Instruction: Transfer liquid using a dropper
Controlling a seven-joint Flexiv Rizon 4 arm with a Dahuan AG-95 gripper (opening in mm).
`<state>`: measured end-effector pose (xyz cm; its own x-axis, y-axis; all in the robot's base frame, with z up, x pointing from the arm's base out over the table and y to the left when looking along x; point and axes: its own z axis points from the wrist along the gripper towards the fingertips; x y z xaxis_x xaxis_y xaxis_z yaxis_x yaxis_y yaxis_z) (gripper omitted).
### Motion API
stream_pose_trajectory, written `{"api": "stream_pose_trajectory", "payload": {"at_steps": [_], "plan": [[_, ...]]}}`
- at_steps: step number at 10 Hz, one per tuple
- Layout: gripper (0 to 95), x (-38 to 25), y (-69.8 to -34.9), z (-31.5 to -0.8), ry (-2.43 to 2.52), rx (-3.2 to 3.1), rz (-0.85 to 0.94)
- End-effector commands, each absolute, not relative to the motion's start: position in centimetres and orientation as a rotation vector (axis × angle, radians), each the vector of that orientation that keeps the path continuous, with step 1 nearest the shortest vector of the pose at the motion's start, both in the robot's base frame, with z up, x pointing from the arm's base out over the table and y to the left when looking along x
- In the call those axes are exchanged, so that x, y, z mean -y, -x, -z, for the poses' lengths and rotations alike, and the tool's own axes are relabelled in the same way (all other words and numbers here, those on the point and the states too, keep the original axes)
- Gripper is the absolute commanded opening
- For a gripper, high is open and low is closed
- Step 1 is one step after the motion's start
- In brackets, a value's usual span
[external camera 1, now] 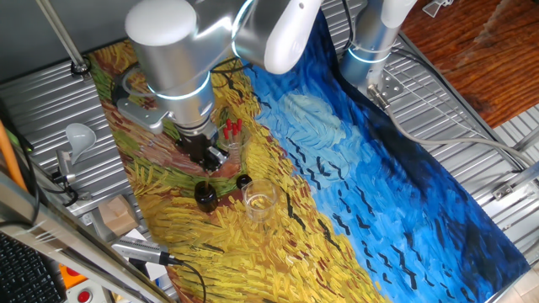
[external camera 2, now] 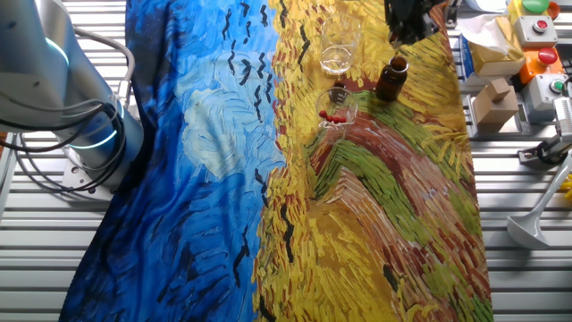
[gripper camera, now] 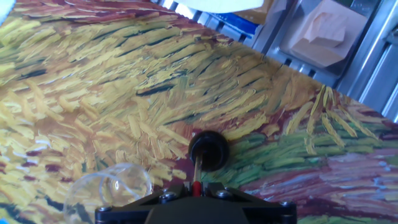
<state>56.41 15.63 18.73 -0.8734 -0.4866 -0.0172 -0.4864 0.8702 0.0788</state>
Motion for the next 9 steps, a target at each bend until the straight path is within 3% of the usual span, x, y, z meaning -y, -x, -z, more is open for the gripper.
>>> {"api": "stream_pose_trajectory", "payload": {"at_steps": [1,9], "plan": [[0.0,-15.7,-56.1,-19.2,-0.786,3.033,0.129],[0.0,-15.4,-55.5,-20.2,-0.788,3.019,0.149]]}}
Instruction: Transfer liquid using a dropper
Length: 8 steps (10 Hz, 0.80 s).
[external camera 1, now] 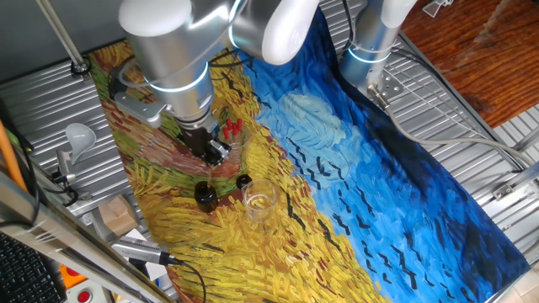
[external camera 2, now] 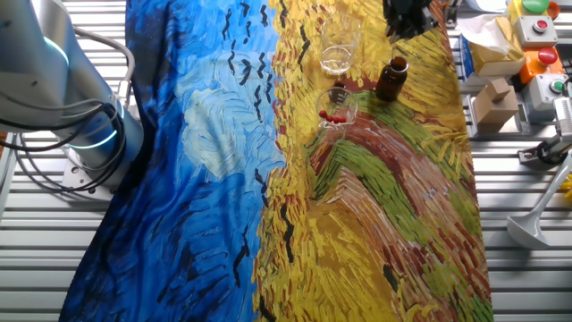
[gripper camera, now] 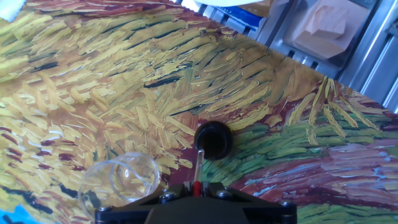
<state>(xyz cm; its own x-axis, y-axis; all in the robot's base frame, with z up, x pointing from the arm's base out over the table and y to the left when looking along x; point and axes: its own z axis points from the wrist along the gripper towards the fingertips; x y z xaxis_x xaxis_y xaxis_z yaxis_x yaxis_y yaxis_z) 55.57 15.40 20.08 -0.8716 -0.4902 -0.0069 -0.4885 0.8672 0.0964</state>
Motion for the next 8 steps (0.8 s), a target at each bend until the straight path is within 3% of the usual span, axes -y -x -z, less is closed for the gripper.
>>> {"api": "stream_pose_trajectory", "payload": {"at_steps": [1,8], "plan": [[0.0,-15.43,-55.48,-20.26,-0.789,3.018,0.150],[0.0,-14.73,-55.46,-20.62,-0.803,3.009,0.155]]}}
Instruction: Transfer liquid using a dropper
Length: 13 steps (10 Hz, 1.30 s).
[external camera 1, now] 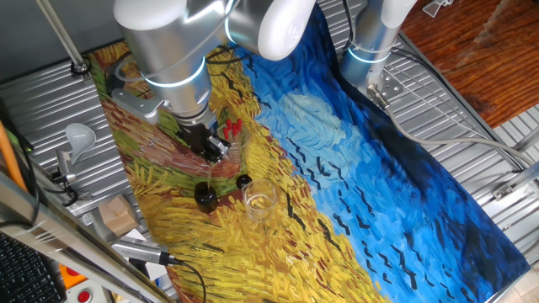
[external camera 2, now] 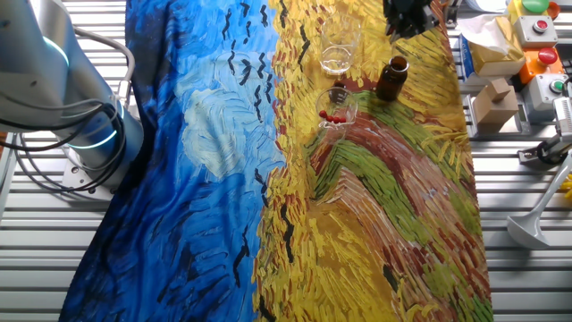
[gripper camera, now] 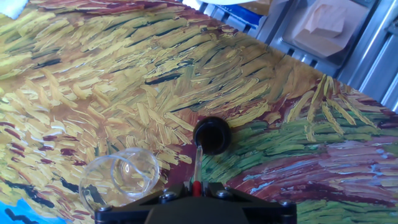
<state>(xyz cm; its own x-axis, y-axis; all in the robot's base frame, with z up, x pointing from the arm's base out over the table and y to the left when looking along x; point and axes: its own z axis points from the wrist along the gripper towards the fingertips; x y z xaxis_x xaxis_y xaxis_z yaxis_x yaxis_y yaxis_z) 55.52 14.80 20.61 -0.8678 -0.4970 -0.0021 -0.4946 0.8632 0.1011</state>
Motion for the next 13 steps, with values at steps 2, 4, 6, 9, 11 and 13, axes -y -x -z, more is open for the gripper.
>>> {"api": "stream_pose_trajectory", "payload": {"at_steps": [2,4,6,9,11,13], "plan": [[0.0,-14.65,-55.46,-20.66,-0.806,3.008,0.156],[0.0,-14.59,-55.46,-20.67,-0.810,3.005,0.149],[0.0,-14.49,-55.46,-20.70,-0.814,3.003,0.150],[0.0,-14.48,-55.46,-20.70,-0.813,3.004,0.161],[0.0,-14.48,-55.46,-20.70,-0.810,3.006,0.173],[0.0,-14.48,-55.46,-20.71,-0.814,3.003,0.168]]}}
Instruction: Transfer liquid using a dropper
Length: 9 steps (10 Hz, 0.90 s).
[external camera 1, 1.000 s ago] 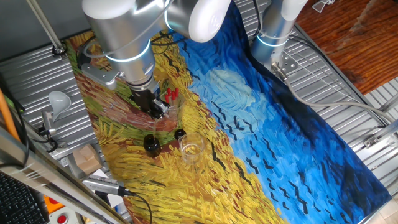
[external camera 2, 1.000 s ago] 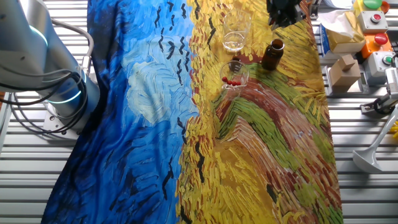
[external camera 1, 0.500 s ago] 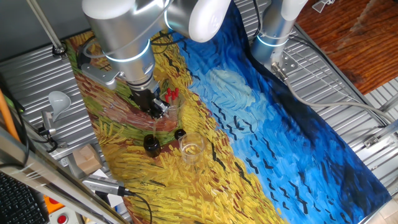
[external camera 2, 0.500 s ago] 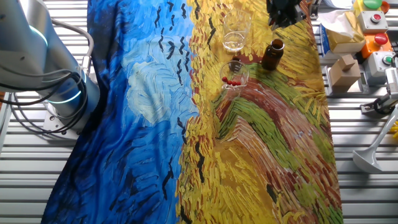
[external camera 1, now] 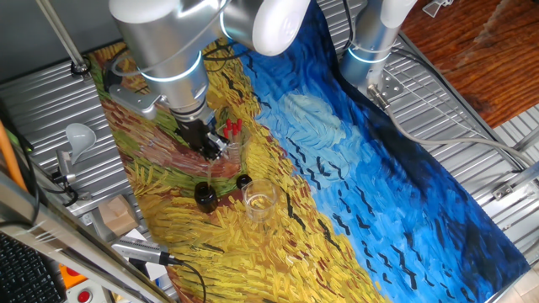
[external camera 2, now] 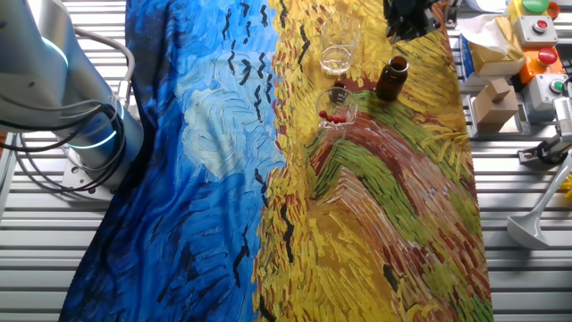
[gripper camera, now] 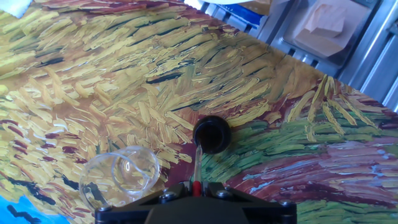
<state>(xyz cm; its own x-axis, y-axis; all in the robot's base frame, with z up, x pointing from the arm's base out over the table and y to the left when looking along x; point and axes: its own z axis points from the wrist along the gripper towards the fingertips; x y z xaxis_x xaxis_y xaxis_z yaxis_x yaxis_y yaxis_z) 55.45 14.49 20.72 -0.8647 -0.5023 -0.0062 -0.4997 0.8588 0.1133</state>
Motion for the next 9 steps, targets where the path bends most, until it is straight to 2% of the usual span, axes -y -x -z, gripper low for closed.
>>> {"api": "stream_pose_trajectory", "payload": {"at_steps": [1,9], "plan": [[0.0,-14.4,-55.5,-20.7,-0.815,3.002,0.167],[0.0,-14.0,-54.8,-22.5,-0.822,2.983,0.195]]}}
